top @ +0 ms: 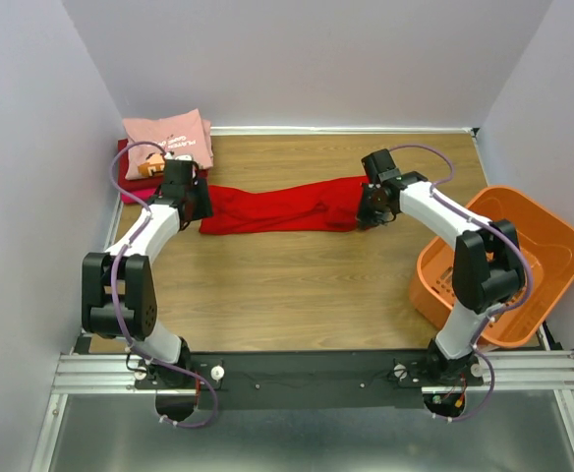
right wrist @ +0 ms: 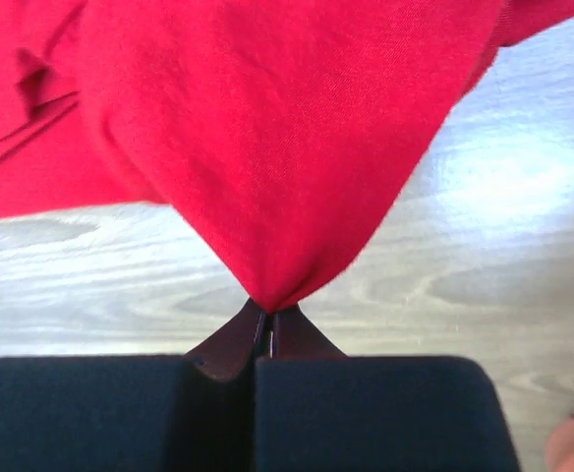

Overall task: Fold and stack the t-shirts
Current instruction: Flatten the tshirt out

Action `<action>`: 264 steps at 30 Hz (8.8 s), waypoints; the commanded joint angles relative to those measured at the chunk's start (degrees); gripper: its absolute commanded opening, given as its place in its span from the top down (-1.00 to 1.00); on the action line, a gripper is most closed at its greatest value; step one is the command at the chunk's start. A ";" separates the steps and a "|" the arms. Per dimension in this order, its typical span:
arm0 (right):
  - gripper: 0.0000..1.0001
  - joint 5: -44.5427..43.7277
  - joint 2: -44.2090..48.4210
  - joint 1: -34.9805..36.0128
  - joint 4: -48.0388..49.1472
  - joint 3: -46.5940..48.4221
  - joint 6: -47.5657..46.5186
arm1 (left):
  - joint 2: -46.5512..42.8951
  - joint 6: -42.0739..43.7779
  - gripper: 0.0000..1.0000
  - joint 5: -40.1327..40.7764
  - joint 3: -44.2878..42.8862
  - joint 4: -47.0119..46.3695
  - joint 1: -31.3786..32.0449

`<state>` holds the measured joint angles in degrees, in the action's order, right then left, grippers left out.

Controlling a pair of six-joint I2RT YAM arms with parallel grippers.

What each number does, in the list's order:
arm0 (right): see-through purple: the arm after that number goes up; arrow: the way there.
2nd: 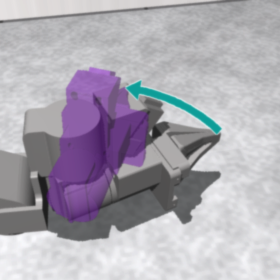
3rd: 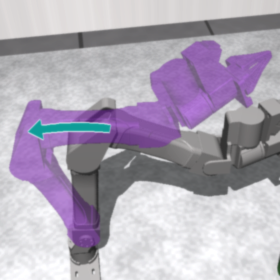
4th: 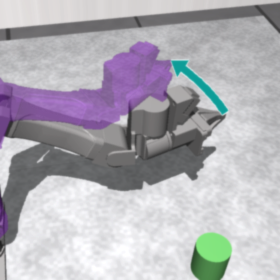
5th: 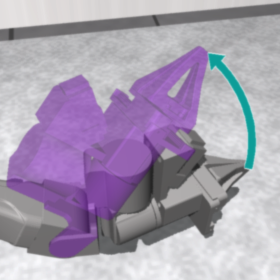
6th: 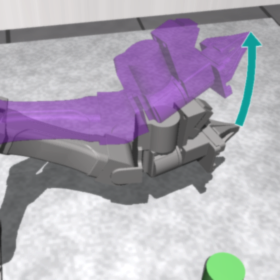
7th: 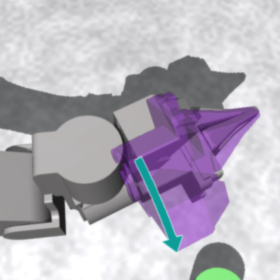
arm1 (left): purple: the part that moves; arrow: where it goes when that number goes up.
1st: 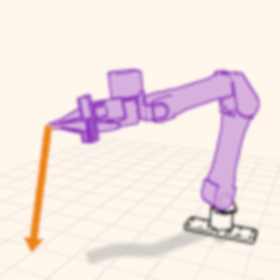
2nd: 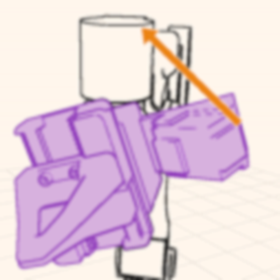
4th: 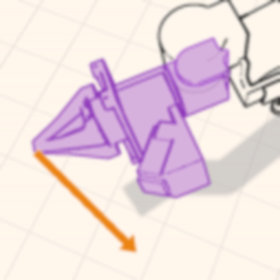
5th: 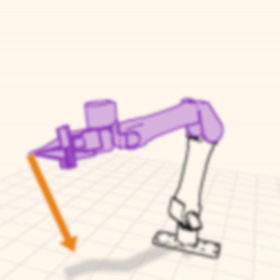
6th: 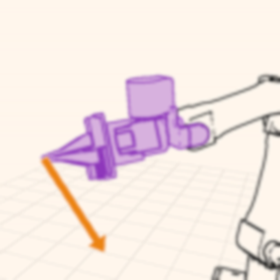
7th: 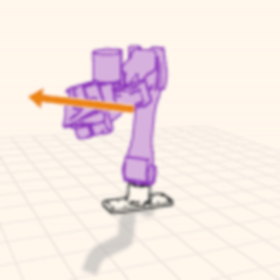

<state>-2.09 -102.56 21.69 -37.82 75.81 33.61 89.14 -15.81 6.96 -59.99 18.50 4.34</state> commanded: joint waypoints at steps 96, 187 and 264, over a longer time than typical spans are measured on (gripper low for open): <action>0.99 0.68 1.93 0.37 -6.91 0.65 0.85 | 19.31 -2.82 0.26 3.24 -12.70 -4.26 4.98; 0.99 0.07 3.78 0.37 -9.20 0.30 0.58 | 2.96 -5.19 0.53 0.86 5.67 -0.31 2.17; 0.99 -24.10 19.59 -5.26 3.63 57.87 -18.49 | -31.92 -8.36 1.00 -1.95 -41.26 -5.23 -8.29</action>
<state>-25.76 -84.88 16.78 -37.93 134.34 16.84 59.22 -25.50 0.84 -101.45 15.55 -3.44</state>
